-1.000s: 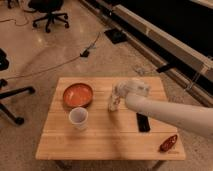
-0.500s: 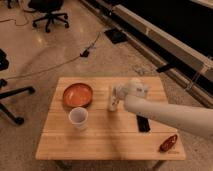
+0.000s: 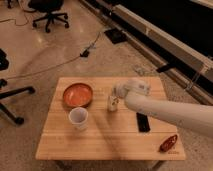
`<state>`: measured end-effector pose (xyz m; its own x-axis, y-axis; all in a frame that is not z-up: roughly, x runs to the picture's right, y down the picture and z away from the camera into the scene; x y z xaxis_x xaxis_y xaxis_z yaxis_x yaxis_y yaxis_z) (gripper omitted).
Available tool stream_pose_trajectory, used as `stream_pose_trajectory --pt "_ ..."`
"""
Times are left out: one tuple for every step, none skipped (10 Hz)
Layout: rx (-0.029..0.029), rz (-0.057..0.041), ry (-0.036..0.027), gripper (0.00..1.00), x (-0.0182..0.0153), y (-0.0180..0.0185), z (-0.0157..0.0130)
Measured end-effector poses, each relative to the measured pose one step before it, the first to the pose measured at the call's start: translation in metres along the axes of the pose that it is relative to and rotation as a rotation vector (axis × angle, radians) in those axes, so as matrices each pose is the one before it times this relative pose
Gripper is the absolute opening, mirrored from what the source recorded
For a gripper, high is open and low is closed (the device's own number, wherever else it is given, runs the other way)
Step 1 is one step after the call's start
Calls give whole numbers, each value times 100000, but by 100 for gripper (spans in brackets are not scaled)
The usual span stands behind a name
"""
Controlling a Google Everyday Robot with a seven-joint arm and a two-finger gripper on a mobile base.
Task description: Stand the bottle upright
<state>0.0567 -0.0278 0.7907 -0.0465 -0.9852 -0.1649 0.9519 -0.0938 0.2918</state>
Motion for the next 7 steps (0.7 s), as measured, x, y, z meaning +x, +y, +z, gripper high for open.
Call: stream_pose_trajectory --pt "1997 1732 -2408 80 820 396 -570" --pt "1475 1688 -1939 80 766 218 -448" --pt "846 1541 -1610 80 650 238 -339" --pt "109 3544 -3322 80 999 669 -527" --pt "-458 1858 -1810 79 560 138 -110" --pt "-448 -1157 440 70 -5 -435 225" --pt "-548 -1859 2261 58 -637 -304 404"
